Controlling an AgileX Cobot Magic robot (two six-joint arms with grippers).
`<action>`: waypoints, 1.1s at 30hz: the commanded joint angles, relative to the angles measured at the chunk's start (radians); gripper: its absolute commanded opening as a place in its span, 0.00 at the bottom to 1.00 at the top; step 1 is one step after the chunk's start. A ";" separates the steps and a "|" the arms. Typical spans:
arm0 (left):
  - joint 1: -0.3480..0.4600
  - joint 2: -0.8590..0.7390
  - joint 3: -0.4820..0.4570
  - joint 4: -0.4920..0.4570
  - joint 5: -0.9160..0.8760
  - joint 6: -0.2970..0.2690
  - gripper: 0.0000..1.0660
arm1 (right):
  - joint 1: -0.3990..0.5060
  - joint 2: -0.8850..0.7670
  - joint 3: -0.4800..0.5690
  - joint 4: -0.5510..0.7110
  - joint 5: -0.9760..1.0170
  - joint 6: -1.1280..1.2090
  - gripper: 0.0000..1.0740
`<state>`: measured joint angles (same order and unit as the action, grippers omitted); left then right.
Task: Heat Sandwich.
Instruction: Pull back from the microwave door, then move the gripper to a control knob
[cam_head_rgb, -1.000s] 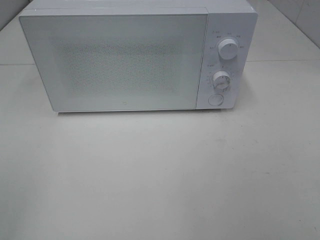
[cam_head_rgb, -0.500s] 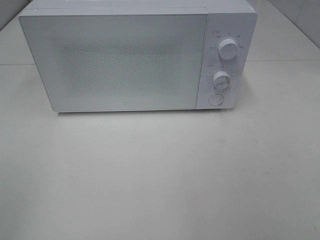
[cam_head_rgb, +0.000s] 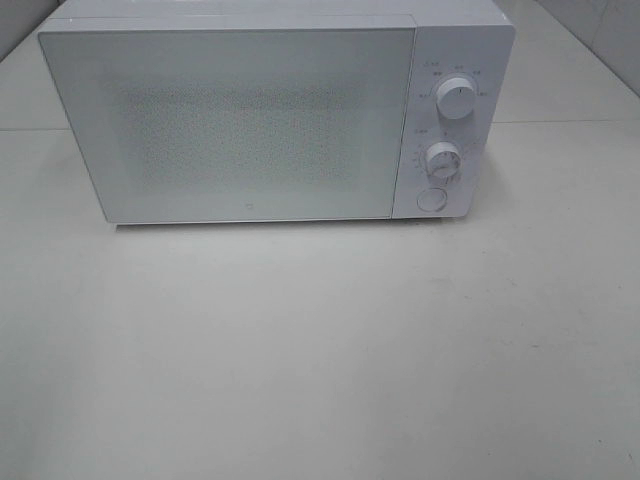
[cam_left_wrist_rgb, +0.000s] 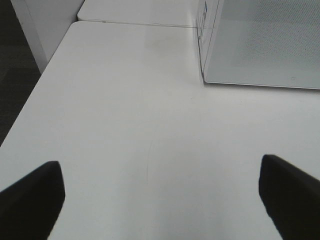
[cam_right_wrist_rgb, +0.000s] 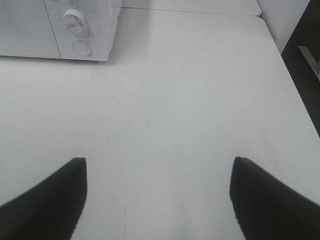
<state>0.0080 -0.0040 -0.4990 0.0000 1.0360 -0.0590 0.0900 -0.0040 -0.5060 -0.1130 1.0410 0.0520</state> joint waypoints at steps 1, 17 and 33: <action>0.003 -0.027 0.004 -0.008 -0.008 0.001 0.95 | -0.007 -0.026 0.000 -0.001 -0.007 0.000 0.71; 0.003 -0.027 0.004 -0.008 -0.008 0.001 0.95 | -0.007 0.024 -0.046 0.016 -0.138 0.005 0.71; 0.003 -0.027 0.004 -0.008 -0.008 0.001 0.95 | -0.007 0.335 -0.043 0.016 -0.381 0.004 0.71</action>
<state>0.0080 -0.0040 -0.4990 0.0000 1.0360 -0.0590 0.0900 0.2940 -0.5450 -0.0980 0.7210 0.0520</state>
